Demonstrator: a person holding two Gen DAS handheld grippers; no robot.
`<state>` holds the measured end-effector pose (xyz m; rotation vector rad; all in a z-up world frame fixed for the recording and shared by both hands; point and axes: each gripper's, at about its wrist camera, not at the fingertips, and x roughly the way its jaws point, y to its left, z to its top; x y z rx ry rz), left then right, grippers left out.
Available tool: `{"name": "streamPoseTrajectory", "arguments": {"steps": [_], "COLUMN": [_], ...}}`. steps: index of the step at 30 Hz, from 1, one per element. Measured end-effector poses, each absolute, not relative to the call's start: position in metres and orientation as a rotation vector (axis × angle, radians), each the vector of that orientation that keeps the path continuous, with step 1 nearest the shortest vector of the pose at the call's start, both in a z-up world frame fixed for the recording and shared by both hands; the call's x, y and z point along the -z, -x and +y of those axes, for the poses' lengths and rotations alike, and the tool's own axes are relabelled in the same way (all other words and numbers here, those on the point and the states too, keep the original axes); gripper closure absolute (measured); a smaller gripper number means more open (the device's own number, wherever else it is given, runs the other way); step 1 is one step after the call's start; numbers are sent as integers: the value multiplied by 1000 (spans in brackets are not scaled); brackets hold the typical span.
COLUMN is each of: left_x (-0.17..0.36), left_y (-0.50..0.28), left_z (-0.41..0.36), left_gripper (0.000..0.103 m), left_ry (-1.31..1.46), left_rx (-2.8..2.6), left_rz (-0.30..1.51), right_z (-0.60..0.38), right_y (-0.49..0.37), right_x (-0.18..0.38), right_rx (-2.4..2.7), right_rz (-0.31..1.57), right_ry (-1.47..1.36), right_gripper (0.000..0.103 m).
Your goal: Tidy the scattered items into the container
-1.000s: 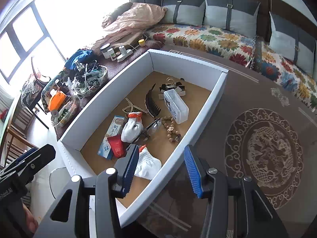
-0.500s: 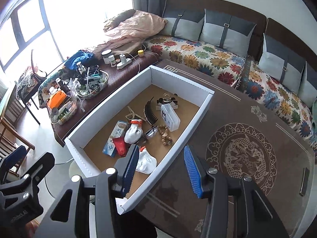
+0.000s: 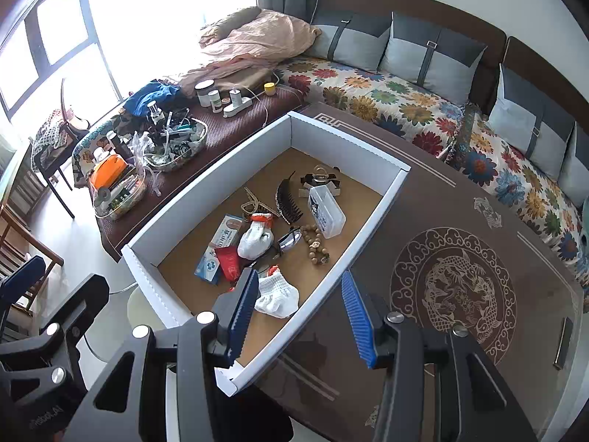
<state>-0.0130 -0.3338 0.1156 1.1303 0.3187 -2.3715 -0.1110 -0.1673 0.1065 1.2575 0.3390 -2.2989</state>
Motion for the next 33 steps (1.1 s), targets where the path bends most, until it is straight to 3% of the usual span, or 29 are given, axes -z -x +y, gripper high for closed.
{"name": "streamPoseTrajectory", "arguments": {"steps": [27,33], "left_x": [-119,-122], "left_y": [13,10], "left_z": [-336,-339], "left_gripper": [0,0], "left_ry": [-1136,-1095], "left_rx": [2370,2444], "left_rz": [340,424], "right_z": [-177,-175], "right_y": [109,112], "right_x": [-107,-105], "right_rx": [2275,2277], "right_rz": [365,358], "right_ry": [-1231,-1235], "right_gripper": [54,54]}}
